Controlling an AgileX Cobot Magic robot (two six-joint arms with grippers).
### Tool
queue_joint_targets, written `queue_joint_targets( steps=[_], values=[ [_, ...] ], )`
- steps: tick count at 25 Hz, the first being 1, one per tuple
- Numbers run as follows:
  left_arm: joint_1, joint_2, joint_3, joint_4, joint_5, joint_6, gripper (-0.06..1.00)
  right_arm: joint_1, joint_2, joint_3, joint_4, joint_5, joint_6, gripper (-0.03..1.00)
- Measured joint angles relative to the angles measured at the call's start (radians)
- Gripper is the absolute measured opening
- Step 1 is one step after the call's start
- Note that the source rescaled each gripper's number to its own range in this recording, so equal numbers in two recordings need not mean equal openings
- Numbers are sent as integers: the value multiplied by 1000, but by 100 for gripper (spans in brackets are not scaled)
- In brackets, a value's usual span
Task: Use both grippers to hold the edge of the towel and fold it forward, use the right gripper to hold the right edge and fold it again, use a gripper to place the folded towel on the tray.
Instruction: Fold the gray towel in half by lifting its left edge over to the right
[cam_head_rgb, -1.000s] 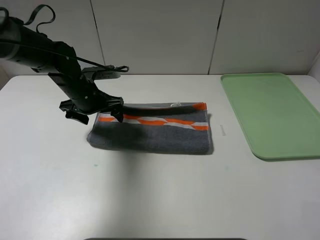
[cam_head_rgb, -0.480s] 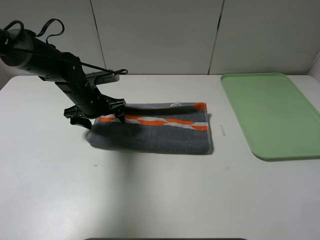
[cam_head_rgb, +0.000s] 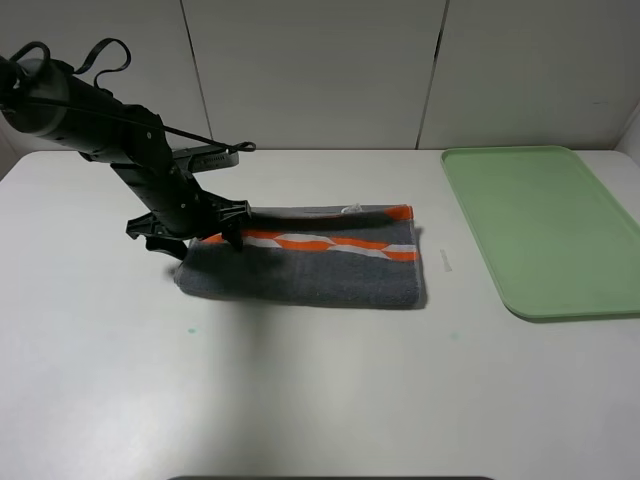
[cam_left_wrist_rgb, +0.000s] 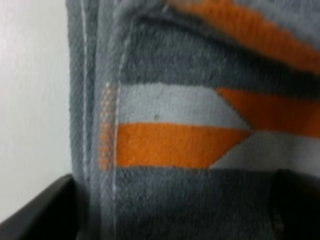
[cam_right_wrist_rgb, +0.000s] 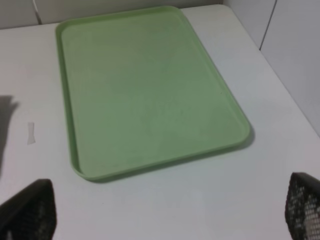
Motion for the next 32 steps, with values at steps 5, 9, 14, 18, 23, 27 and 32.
queue_joint_targets(
  steps=[5,9,14,18,23,27,32],
  values=[
    [0,0,-1,1,45,0,63,0,0,0,0,0,0,100],
    [0,2,-1,28,56,0,50,0,0,0,0,0,0,100],
    [0,4,-1,35,58,0,30,0,0,0,0,0,0,100],
    [0,4,-1,34,58,0,11,0,0,0,0,0,0,100],
    [0,4,-1,34,60,0,7,0,0,0,0,0,-1,100],
    [0,4,-25,38,109,0,7,0,0,0,0,0,-1,100],
    [0,-28,-53,68,184,0,7,0,0,0,0,0,-1,100]
  ],
)
